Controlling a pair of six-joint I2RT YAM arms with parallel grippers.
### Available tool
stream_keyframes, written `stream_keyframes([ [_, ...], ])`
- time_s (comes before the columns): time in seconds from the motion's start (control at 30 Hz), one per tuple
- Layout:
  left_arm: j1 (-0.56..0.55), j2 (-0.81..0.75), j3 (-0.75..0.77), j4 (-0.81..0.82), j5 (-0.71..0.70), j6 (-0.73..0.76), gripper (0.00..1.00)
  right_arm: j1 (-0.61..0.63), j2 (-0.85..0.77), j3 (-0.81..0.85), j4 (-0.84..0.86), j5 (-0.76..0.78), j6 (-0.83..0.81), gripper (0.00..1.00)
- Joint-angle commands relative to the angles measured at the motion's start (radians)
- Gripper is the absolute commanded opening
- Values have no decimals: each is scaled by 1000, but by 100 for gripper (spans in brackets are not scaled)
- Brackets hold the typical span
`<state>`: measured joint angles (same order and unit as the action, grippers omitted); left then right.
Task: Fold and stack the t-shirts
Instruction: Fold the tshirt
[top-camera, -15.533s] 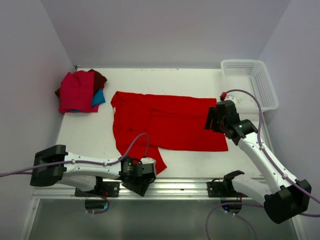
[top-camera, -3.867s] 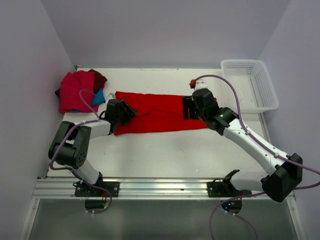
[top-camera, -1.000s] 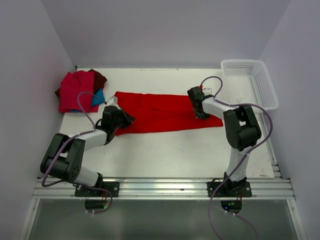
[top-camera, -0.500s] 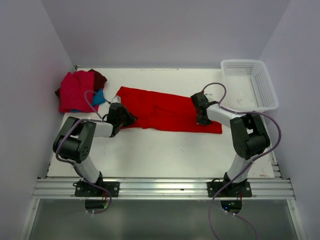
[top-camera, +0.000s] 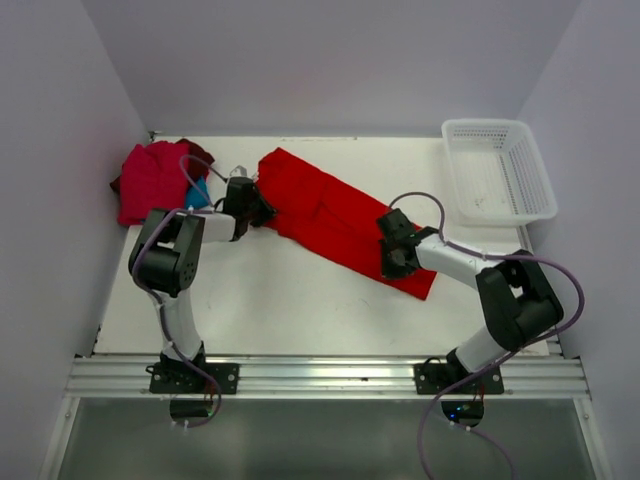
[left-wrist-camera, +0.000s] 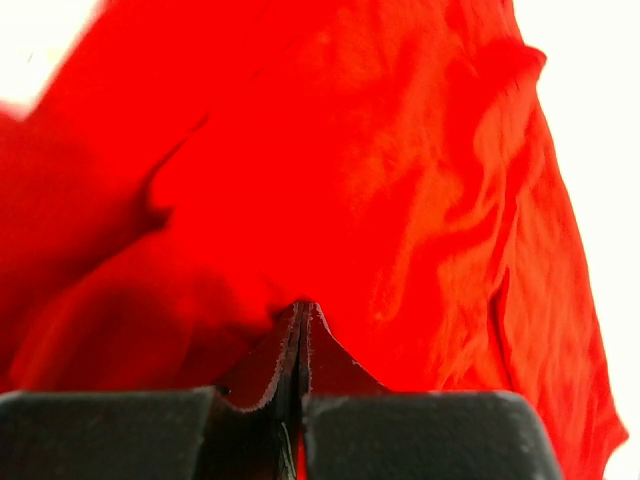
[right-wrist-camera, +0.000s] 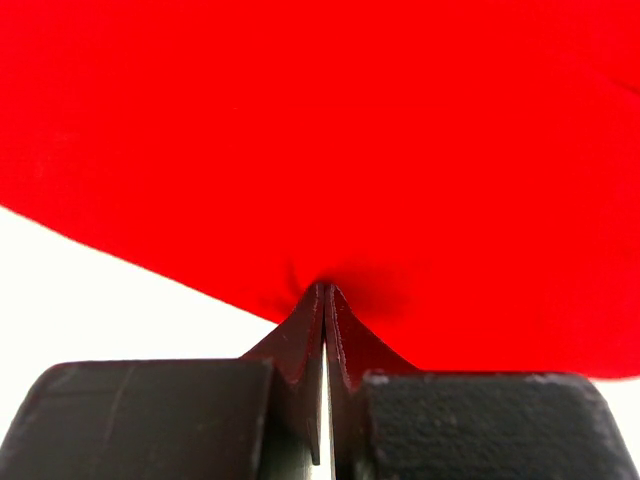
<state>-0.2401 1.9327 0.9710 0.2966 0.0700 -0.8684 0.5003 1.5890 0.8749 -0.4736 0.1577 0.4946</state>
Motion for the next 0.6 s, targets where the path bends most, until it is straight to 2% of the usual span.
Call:
stream_keyframes([
  [0.0,16,66,80,-97,-15,37,0,11,-32,-69,1,-121,24,0],
  [0.4,39,256,336,-139,108,66,0,132,-197,-231,95,-360,142,0],
  [0.57,41,328,429,-148,201,71,0,236,-244,-229,108,-386,185,0],
])
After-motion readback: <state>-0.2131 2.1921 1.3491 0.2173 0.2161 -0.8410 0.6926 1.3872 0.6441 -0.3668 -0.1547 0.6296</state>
